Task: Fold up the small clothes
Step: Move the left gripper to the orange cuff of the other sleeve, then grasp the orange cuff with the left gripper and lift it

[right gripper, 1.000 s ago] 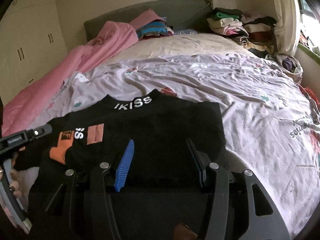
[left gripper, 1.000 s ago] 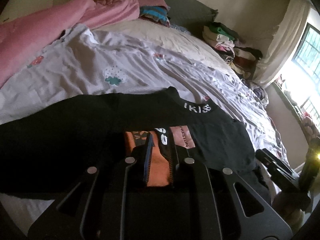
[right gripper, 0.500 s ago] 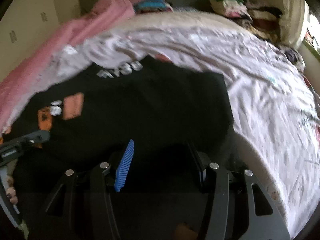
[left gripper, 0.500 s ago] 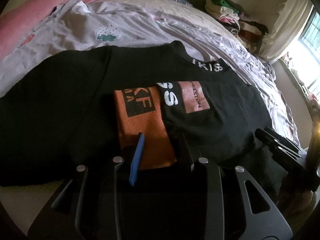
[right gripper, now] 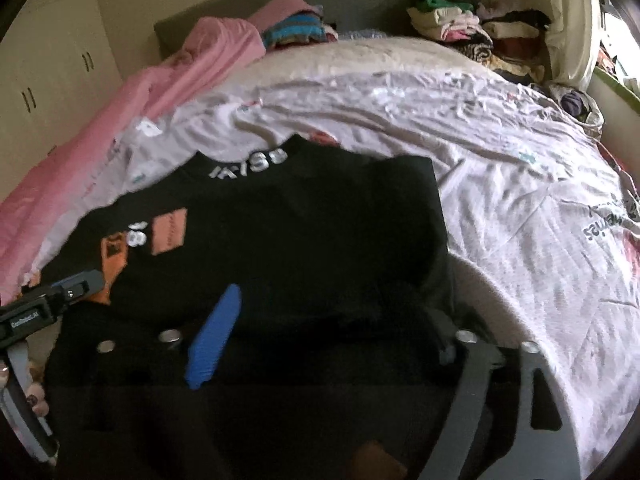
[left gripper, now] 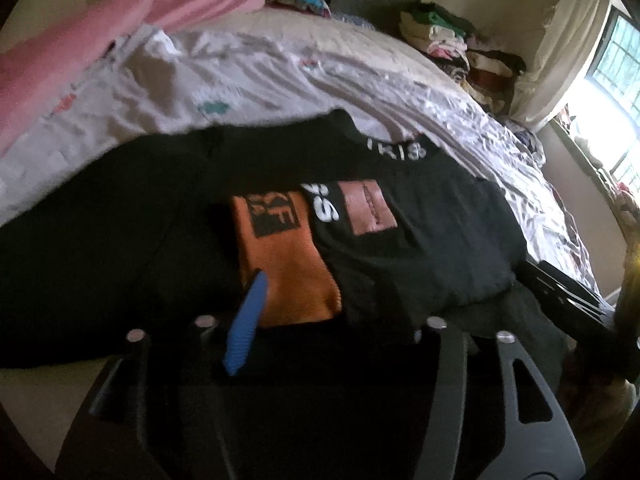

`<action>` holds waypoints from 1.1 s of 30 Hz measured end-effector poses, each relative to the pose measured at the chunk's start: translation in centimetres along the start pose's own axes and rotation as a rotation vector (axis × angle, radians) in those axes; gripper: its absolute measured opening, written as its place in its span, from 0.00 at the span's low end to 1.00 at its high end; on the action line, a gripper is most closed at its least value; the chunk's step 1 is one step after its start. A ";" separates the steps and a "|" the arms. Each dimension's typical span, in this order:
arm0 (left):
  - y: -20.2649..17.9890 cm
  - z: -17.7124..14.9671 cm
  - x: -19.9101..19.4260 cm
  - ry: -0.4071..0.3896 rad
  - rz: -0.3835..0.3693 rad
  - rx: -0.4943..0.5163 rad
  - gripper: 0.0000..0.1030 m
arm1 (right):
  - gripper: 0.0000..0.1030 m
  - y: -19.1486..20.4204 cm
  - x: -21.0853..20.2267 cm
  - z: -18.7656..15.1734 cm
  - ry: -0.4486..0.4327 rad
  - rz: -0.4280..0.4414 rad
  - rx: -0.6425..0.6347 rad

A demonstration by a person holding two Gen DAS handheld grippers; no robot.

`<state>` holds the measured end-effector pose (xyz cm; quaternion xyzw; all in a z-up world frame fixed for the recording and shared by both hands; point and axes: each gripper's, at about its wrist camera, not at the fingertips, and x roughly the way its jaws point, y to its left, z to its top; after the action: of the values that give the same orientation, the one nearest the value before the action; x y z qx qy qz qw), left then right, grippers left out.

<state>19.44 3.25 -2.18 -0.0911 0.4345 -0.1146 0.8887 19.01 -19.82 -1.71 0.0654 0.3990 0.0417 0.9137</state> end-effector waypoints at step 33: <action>10.6 -2.1 -9.6 -0.211 0.296 -0.238 0.91 | 0.94 13.8 -4.5 0.9 -0.105 0.174 -0.218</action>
<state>13.40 16.01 0.96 -0.1420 0.3580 0.0796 0.9194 16.27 -6.82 4.26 0.0021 0.3367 0.1604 0.9278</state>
